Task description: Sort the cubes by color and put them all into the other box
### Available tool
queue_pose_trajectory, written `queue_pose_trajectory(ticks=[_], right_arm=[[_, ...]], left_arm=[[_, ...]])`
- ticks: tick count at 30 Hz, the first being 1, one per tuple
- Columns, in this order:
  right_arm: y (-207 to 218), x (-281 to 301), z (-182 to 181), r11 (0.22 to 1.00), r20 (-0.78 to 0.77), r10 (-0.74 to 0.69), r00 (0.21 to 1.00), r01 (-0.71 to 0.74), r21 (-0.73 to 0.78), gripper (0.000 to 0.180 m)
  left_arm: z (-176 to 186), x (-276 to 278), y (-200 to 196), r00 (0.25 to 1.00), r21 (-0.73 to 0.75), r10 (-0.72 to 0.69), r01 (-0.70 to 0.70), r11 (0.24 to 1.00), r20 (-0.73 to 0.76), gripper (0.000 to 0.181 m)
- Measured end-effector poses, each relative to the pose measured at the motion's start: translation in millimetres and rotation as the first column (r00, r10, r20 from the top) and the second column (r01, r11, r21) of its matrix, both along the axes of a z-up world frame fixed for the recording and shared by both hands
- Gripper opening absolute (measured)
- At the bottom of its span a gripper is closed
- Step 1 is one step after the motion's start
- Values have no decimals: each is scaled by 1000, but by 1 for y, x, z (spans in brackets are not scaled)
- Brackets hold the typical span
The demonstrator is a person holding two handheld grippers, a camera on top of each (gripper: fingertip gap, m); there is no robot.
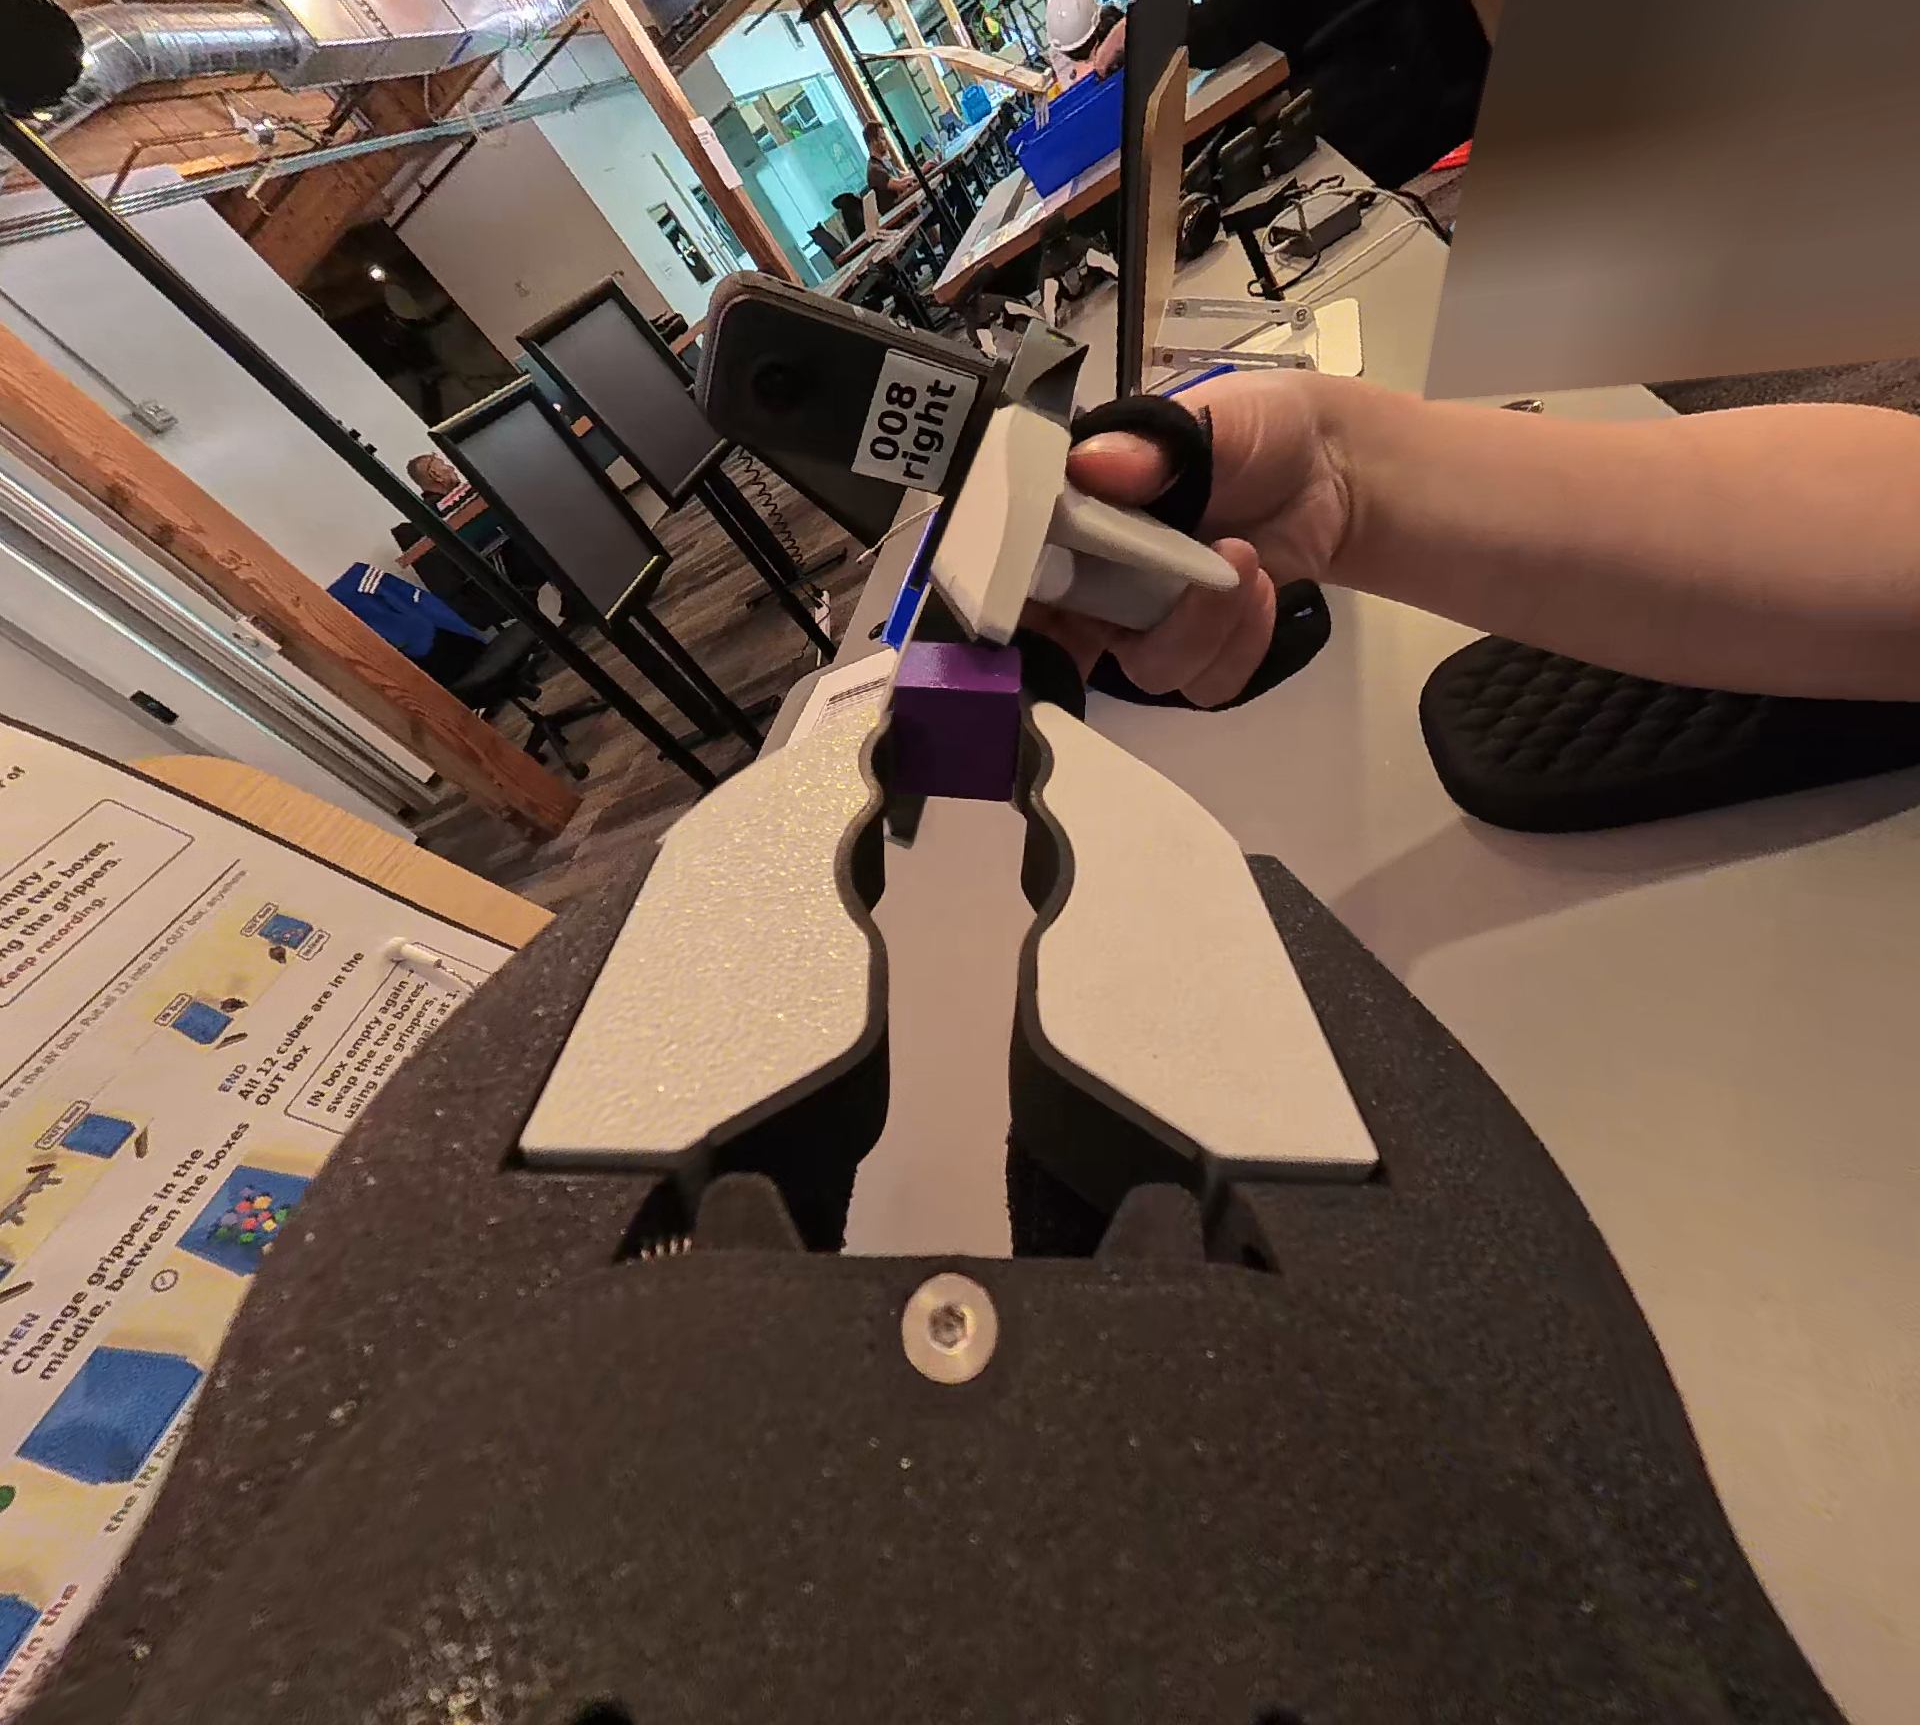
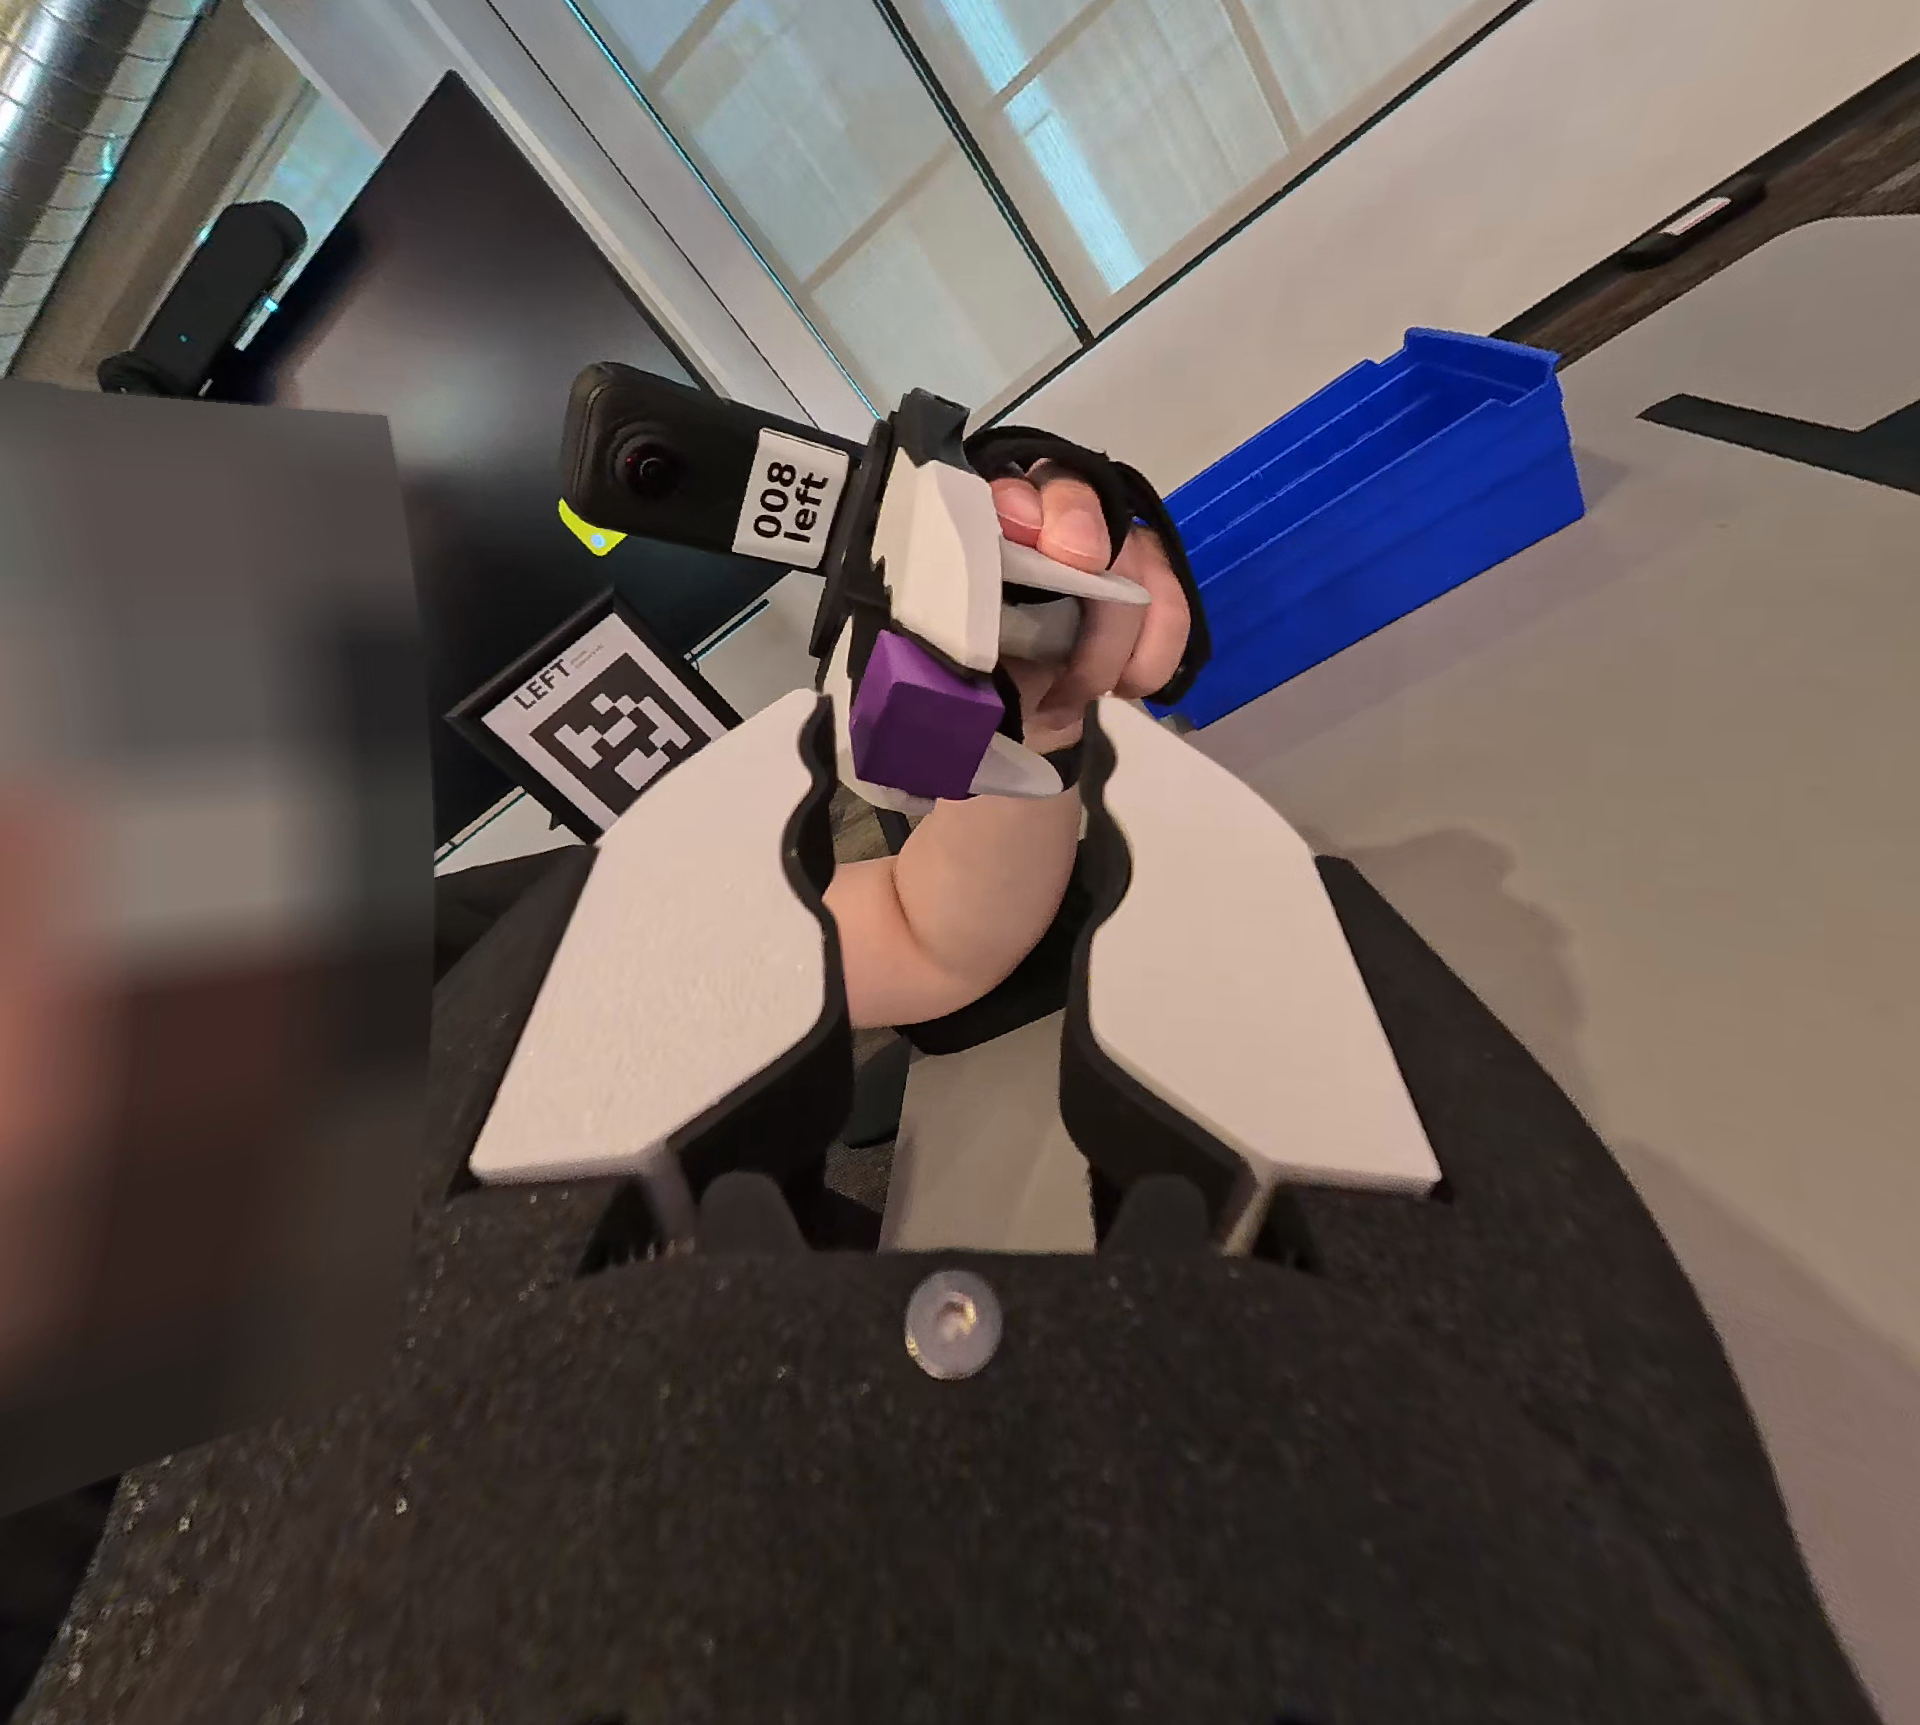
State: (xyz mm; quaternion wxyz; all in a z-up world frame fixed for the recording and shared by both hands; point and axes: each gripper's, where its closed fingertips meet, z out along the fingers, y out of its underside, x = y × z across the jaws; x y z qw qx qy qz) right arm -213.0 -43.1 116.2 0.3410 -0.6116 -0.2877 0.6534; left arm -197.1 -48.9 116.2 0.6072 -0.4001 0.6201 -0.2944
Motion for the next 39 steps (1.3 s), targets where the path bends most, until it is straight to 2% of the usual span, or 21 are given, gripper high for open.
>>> queue_pose_trajectory(ticks=[5,8,24,30,39], right_arm=[[-3,-1,1,1000,-15,23,1000,-23,-6,38],[-2,-1,0,1000,-26,27,999,-27,-9,25],[-7,-3,-6,998,4,70,998,-70,-6,25],[1,6,-10,998,-11,65,998,-65,-3,21],[20,26,-21,1000,-26,26,999,-26,-5,21]], left_arm=[[-3,0,2,1000,0,3,-3,1000,0,22],[-4,0,0,1000,-8,-6,6,1000,4,22],[-10,1,-4,1000,3,-15,16,1000,-15,22],[-13,3,6,998,6,60,-60,998,0,28],[-28,-3,27,974,11,205,-205,979,-95,37]])
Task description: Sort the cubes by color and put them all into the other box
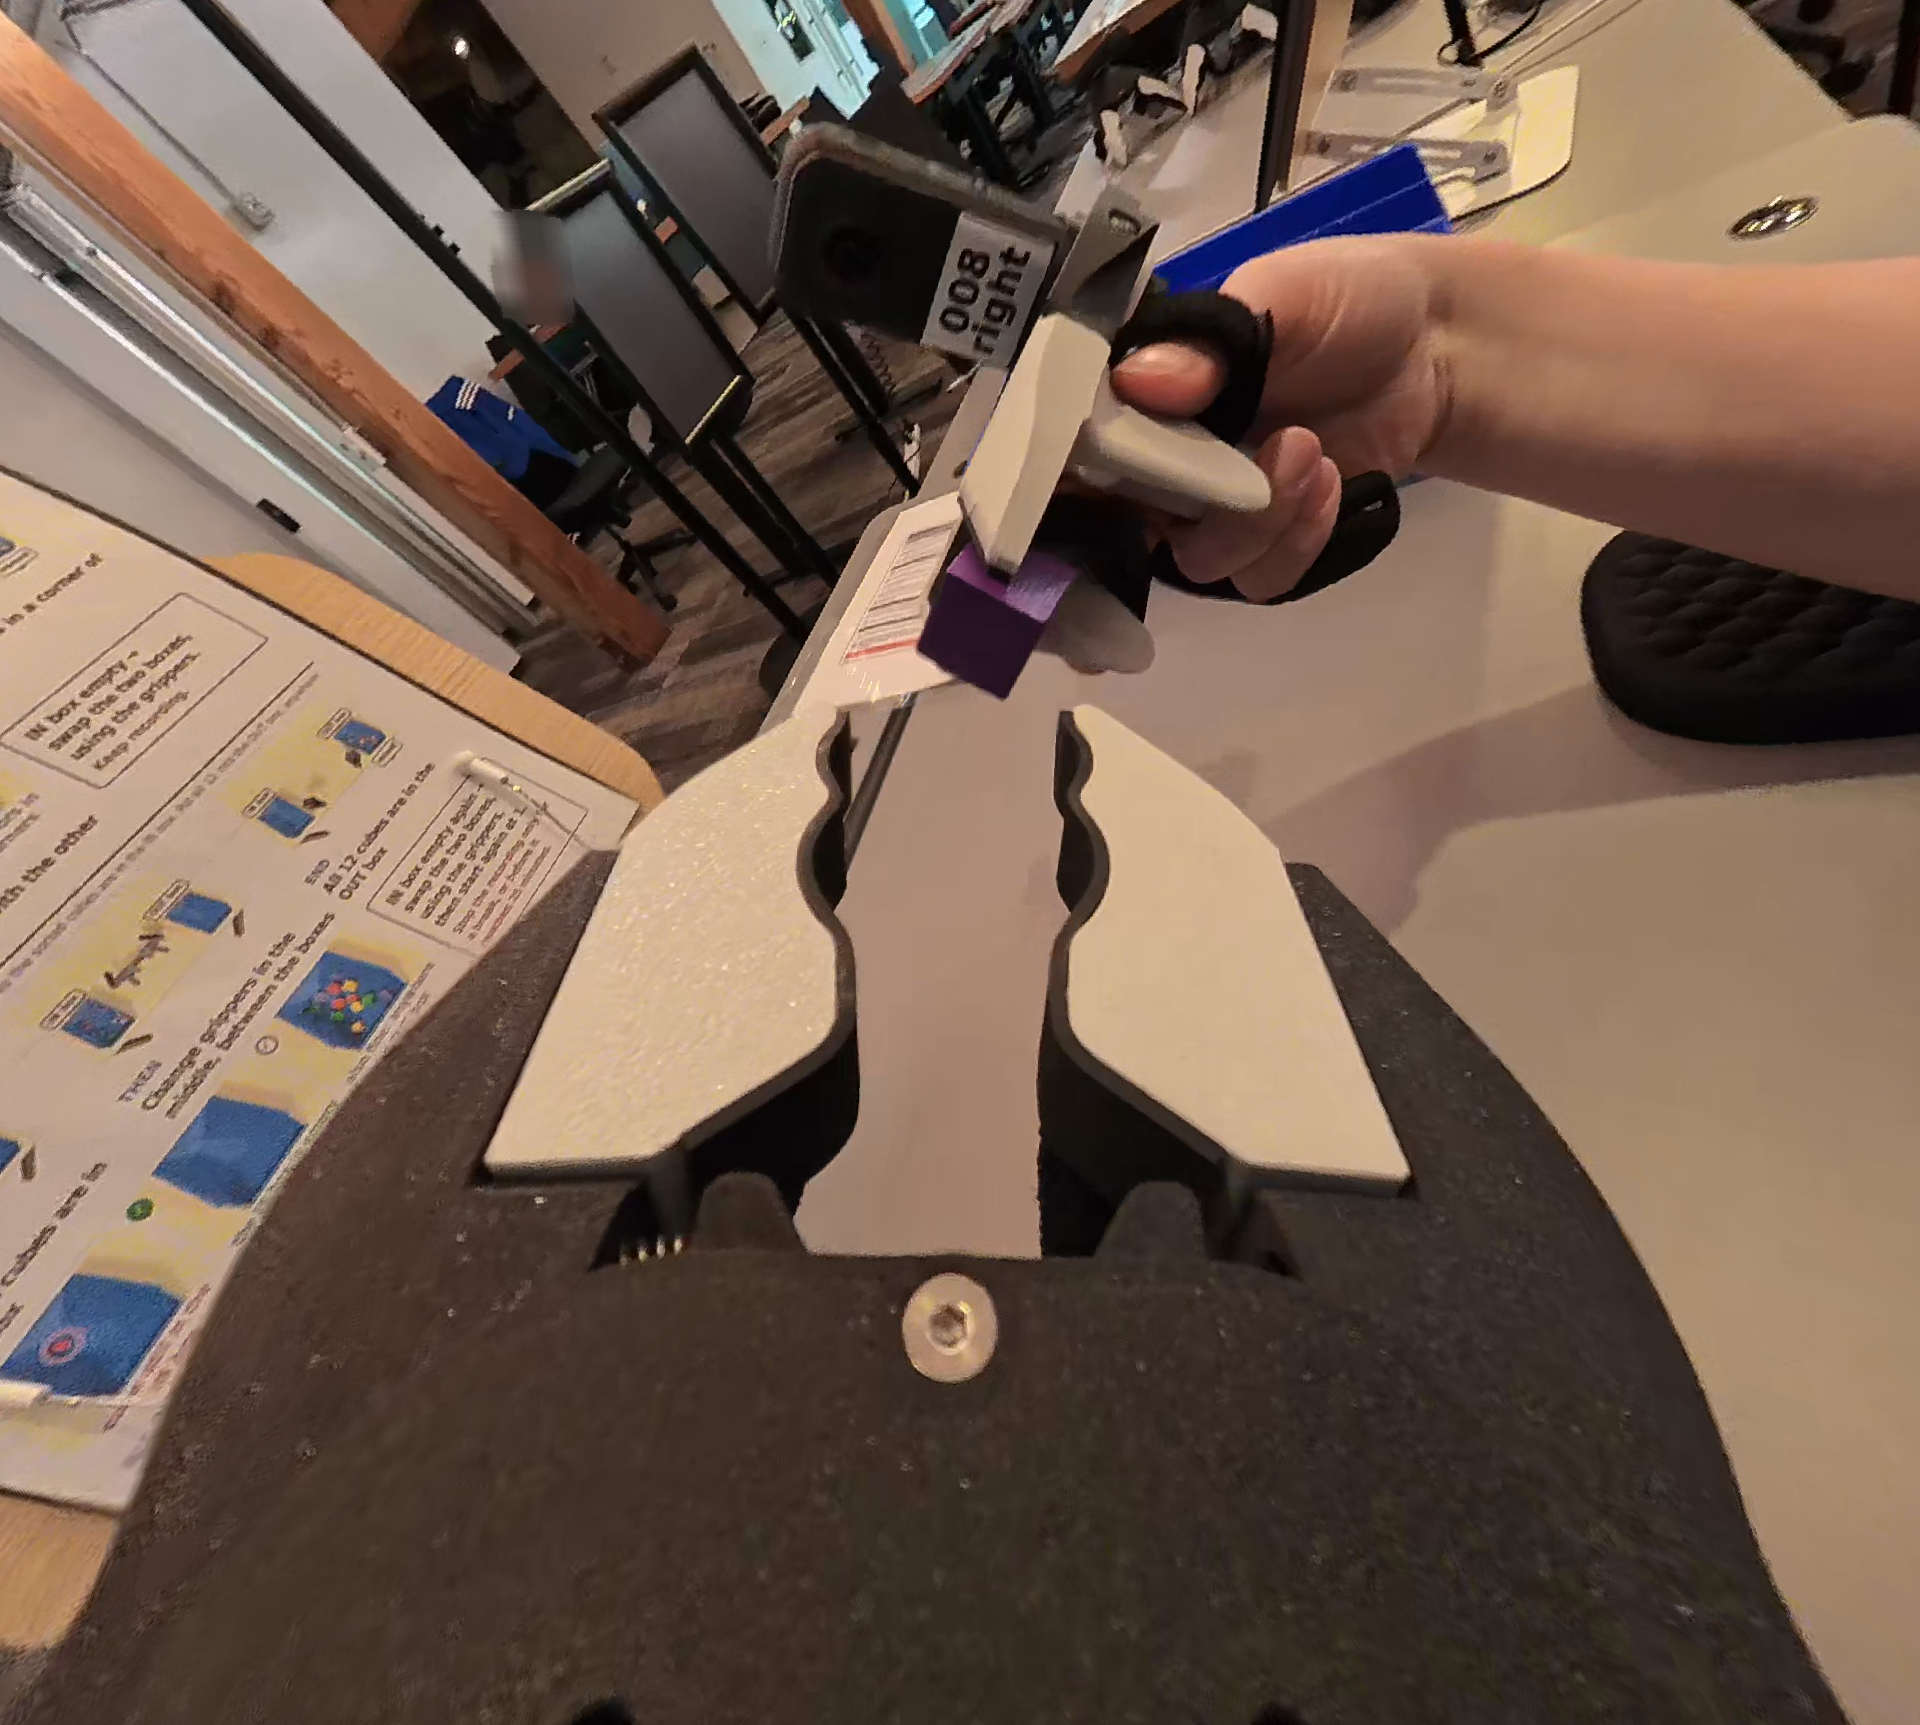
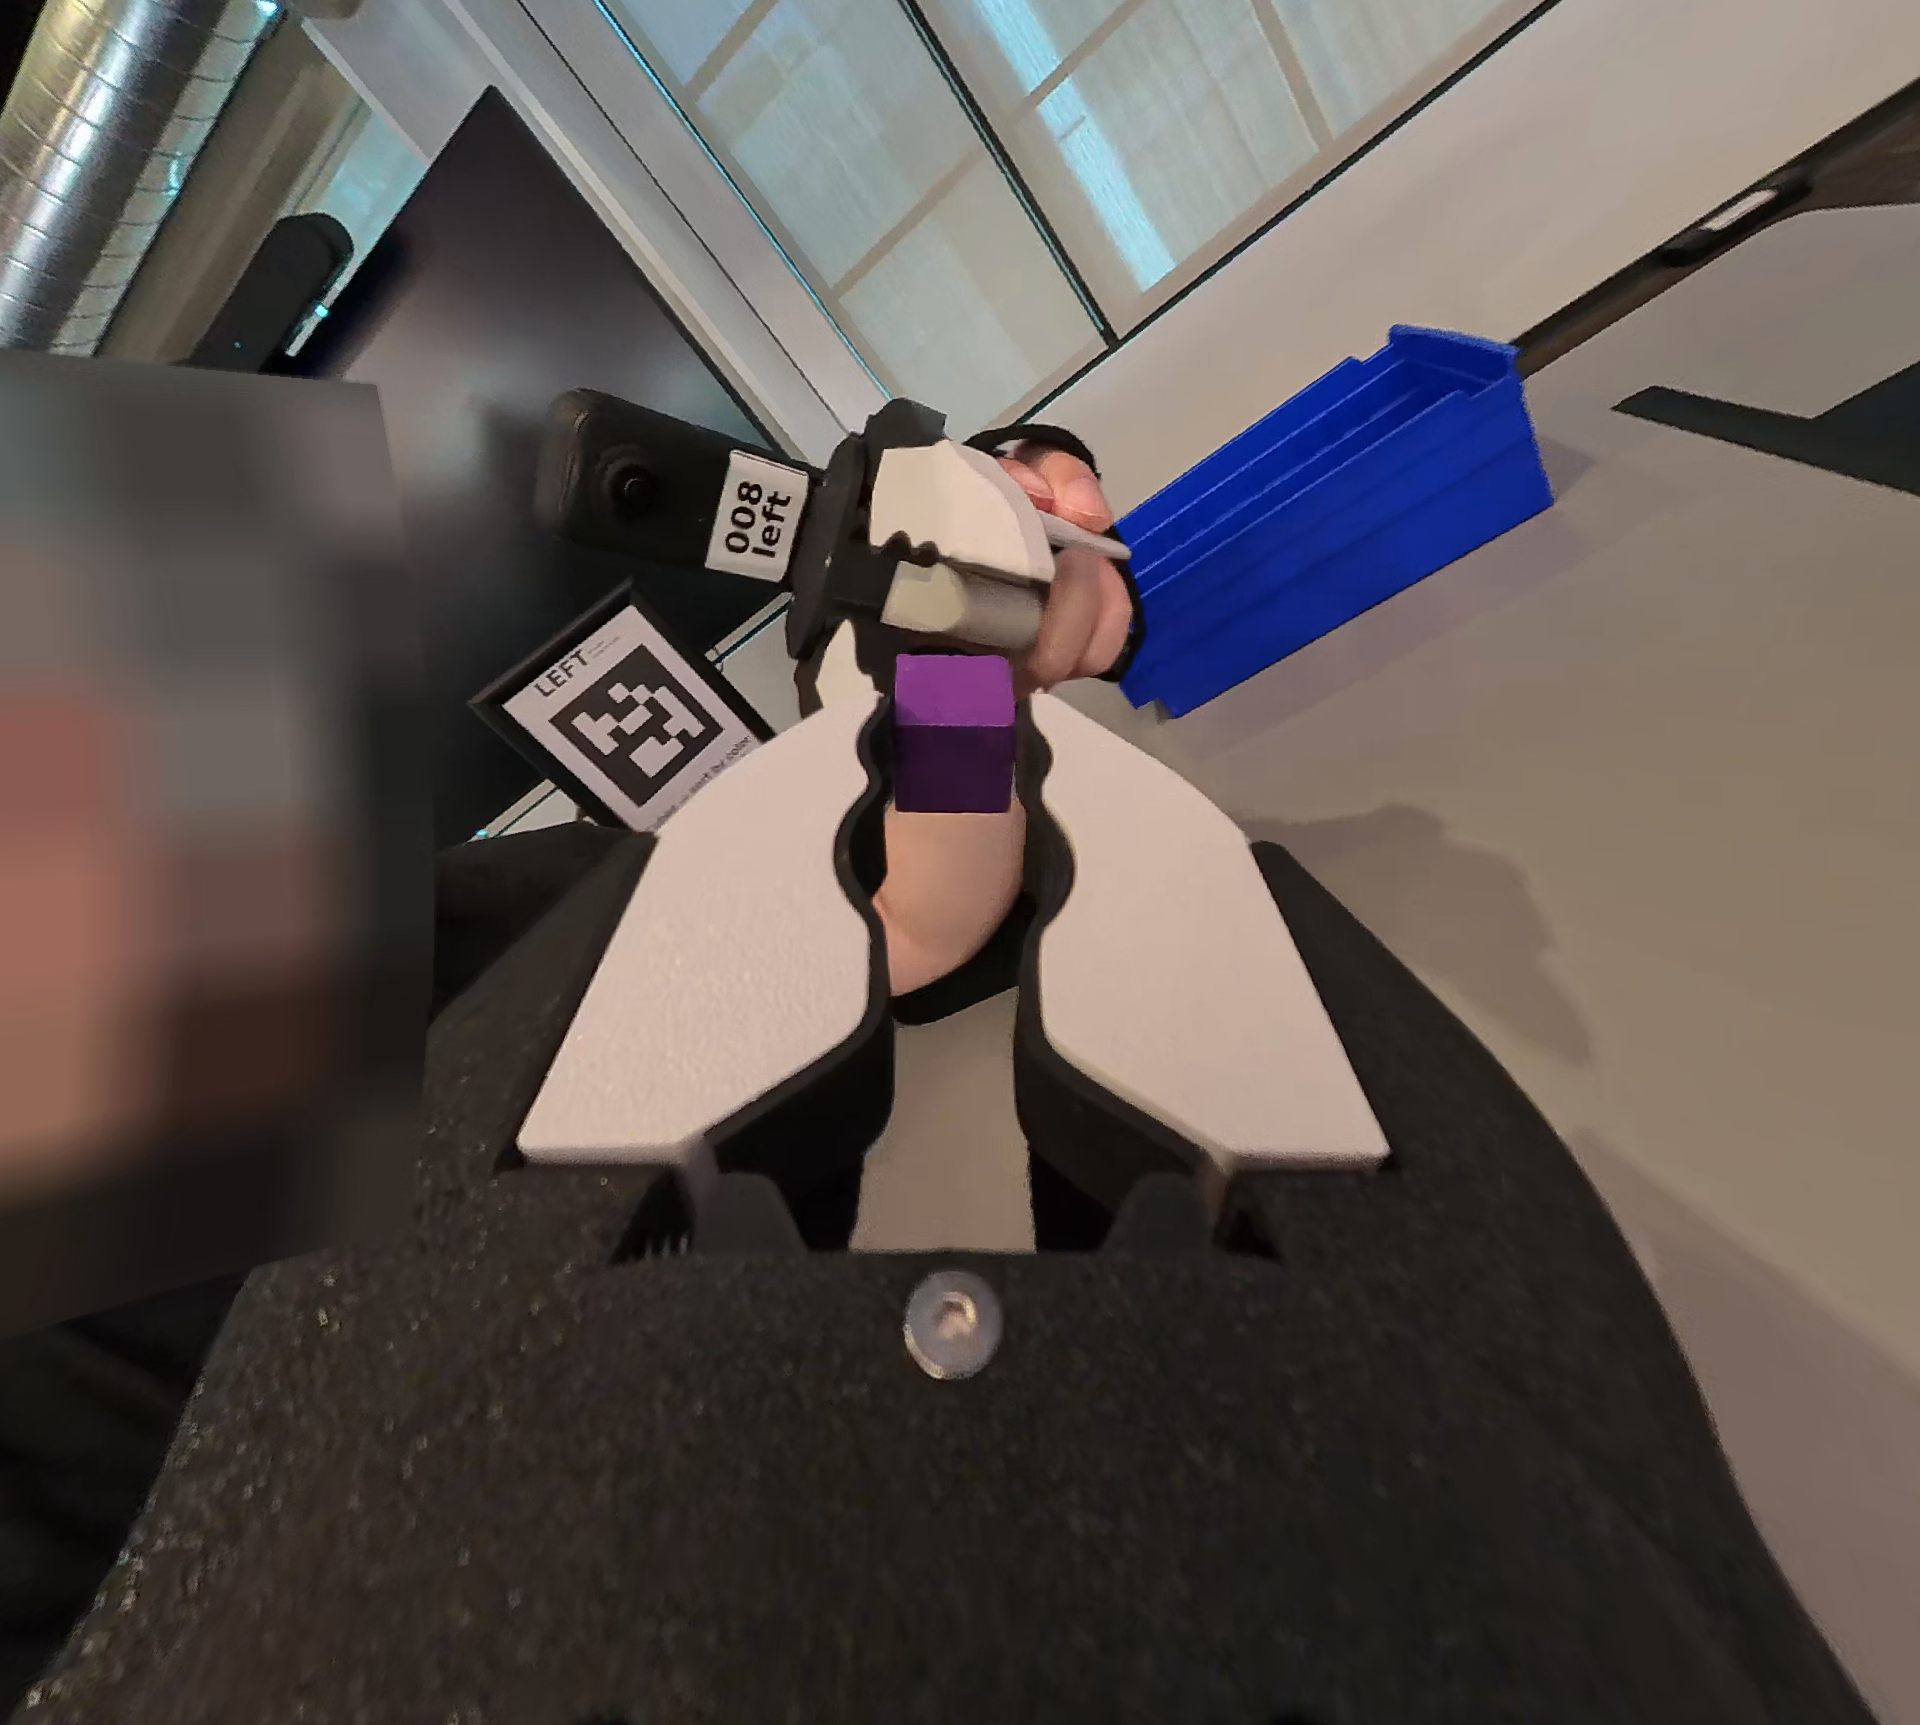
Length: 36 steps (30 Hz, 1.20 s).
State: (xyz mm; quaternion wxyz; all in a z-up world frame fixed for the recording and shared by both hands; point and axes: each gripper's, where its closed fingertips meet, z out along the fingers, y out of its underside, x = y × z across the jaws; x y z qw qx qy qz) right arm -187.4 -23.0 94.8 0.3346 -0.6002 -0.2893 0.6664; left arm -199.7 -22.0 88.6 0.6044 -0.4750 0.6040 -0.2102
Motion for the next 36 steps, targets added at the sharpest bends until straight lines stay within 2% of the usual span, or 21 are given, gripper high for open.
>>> queue_pose_trajectory(ticks=[7,12,14,15,18,20,25,31,36], right_arm=[[12,40,7,983,52,-175,983,172,65,21],[7,88,37,925,124,-362,924,339,171,21],[14,124,45,872,225,-483,846,440,216,21],[20,148,45,833,303,-553,776,497,244,21],[40,243,30,690,554,-692,463,650,319,21],[48,304,11,632,686,-669,287,704,322,22],[59,398,-61,602,890,-446,98,768,217,22],[84,427,-143,622,964,-257,72,775,107,22],[109,422,-181,669,980,-175,92,741,50,22]], left_arm=[[-7,-13,21,989,-5,137,-137,991,-48,39],[-14,-20,38,972,-55,222,-226,973,-75,41],[-17,-23,45,962,-78,263,-269,960,-79,41],[-17,-25,49,955,-88,285,-291,953,-79,41],[-17,-29,56,947,-111,313,-320,941,-74,41],[-13,-32,58,943,-130,327,-332,934,-58,40],[-4,-37,59,944,-200,330,-327,924,-16,38],[7,-39,66,941,-269,338,-319,909,29,38],[22,-45,75,922,-305,377,-336,891,87,37]])
